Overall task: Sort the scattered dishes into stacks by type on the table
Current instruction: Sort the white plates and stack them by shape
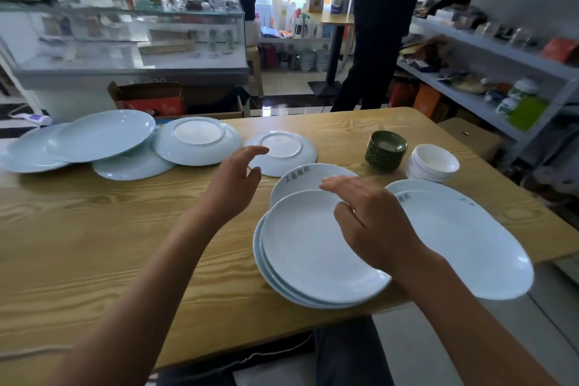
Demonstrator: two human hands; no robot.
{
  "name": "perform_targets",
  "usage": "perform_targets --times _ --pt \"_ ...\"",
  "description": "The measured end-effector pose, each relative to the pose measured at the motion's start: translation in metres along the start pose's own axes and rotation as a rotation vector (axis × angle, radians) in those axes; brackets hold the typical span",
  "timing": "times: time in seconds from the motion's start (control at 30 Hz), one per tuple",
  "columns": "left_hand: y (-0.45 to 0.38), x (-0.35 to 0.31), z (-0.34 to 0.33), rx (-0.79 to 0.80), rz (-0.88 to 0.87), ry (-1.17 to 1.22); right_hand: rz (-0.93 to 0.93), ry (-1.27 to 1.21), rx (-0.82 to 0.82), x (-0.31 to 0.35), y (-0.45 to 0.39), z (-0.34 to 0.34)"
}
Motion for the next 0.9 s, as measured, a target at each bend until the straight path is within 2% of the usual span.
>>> perform_targets --times 0.13,0.27,0.47,0.57,0.63,0.73,0.8,0.9 --pt "-0.022 0.031 -0.011 0.033 0.013 -0.035 0.010 0.043 0.051 -0.004 -0.044 -0.013" --pt "-0.046 0.062 -0.024 -0.005 0.078 0.033 0.004 0.081 0.082 -0.012 -0.081 -0.023" --pt "-0.079 0.095 -0.055 0.121 0.097 -0.214 -0.158 0.074 0.102 -0.039 -0.133 -0.041" --pt "-0.090 0.099 -0.066 0.223 0.036 -0.445 -0.321 0.003 0.146 -0.065 -0.159 -0.058" --pt "-0.100 0.098 -0.072 0.299 -0.044 -0.496 -0.459 -0.072 0.188 -0.084 -0.176 -0.074" --pt "-0.112 0.101 -0.076 0.404 0.002 -0.436 -0.761 -0.219 0.310 -0.106 -0.192 -0.103" --pt "-0.116 0.105 -0.078 0.415 0.047 -0.376 -0.967 -0.352 0.371 -0.116 -0.194 -0.121" --pt "-0.116 0.106 -0.079 0.396 0.042 -0.315 -1.105 -0.467 0.460 -0.130 -0.201 -0.135"
Point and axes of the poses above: each hand's wrist, its own y-axis away from the middle knuckle, its own z-axis out of the back of the hand, x = y × z, the point moved 3 cm from there along -y, towards the middle knuckle, and after that the axes turned 5 degrees about y, right-handed, at the moved point
